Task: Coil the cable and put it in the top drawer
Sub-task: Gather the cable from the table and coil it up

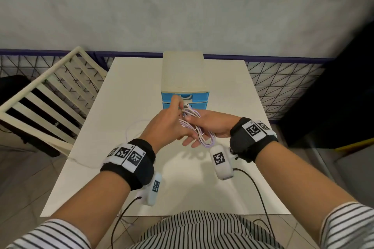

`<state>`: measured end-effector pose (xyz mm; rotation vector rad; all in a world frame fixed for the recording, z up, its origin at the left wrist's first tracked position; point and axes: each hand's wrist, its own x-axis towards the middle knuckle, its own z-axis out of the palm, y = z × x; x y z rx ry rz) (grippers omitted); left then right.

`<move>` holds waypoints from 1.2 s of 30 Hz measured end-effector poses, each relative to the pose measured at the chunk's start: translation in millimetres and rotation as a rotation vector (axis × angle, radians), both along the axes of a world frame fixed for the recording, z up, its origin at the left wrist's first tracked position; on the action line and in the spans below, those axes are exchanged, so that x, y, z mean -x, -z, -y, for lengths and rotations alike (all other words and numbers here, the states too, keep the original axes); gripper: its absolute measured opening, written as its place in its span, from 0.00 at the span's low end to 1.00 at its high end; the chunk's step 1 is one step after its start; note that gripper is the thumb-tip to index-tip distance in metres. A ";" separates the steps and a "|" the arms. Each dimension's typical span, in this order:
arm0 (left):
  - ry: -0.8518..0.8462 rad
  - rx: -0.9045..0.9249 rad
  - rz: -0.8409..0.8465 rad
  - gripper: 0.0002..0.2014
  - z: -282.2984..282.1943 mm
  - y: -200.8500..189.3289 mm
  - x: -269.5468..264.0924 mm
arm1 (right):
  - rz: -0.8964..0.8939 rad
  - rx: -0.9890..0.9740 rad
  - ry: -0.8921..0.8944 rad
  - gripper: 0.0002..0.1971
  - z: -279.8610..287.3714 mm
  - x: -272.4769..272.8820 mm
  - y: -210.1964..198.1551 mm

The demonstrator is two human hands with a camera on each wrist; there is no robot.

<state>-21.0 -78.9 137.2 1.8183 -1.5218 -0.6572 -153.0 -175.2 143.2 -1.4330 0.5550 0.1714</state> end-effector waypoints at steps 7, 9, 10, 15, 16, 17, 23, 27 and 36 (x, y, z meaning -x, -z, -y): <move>-0.027 -0.029 0.189 0.43 4.6 -1.0 -2.1 | 0.004 0.100 -0.122 0.14 3.3 2.0 -0.2; -0.070 -0.106 0.163 0.39 8.4 -2.0 -6.8 | -0.012 0.192 -0.055 0.14 7.5 0.0 -0.9; -0.070 -0.154 0.140 0.35 10.0 -1.9 -11.4 | -0.018 0.229 0.008 0.13 10.3 0.3 -1.9; 0.078 -0.212 0.072 0.11 5.4 -2.4 -25.2 | -0.022 0.368 0.252 0.14 28.4 5.2 2.9; 0.072 -0.200 0.051 0.11 6.2 -0.5 -25.9 | -0.024 0.345 0.272 0.15 27.8 4.9 4.8; 0.062 -0.184 0.040 0.11 6.9 0.4 -26.3 | -0.021 0.307 0.281 0.15 26.3 4.5 6.9; 0.114 -0.277 0.039 0.18 6.1 3.8 -32.6 | -0.012 0.122 0.223 0.15 19.6 4.4 15.2; 0.175 -0.205 0.000 0.15 11.0 2.4 -25.1 | -0.027 0.062 0.178 0.14 11.8 -1.5 15.2; 0.219 -0.382 -0.048 0.16 8.7 1.4 -29.3 | -0.030 0.052 0.194 0.14 15.5 1.2 11.9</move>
